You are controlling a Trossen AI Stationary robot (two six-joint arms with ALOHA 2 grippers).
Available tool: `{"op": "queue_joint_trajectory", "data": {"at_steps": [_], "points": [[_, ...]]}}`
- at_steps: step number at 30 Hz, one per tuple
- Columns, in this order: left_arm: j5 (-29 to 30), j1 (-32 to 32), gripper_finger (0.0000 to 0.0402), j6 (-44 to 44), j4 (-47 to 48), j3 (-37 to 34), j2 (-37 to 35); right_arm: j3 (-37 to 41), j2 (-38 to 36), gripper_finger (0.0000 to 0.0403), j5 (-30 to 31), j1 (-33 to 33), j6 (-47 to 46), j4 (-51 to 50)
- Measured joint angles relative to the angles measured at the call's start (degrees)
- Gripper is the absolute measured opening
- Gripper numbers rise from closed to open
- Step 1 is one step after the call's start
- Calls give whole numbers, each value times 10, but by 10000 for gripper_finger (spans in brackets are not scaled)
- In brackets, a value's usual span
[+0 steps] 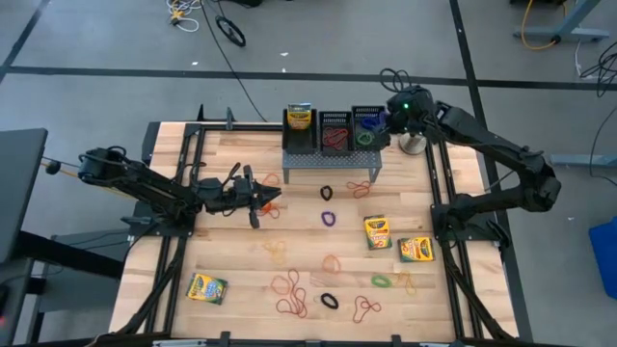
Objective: Sort rubber bands into baskets
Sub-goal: Put the purple spring rubberband into the right black basket on the shelf
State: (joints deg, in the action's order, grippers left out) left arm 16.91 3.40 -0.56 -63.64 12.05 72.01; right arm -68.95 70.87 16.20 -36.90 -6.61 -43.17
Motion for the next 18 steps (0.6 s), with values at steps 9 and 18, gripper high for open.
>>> {"op": "queue_joint_trajectory", "data": {"at_steps": [9, 18], "points": [[0, 0, 46, 1, 0, 0, 0, 0, 1, 28, -30, -31, -14, -5], [0, 0, 46, 1, 0, 0, 0, -1, 71, 33, -101, -50, -2, 39]]}}
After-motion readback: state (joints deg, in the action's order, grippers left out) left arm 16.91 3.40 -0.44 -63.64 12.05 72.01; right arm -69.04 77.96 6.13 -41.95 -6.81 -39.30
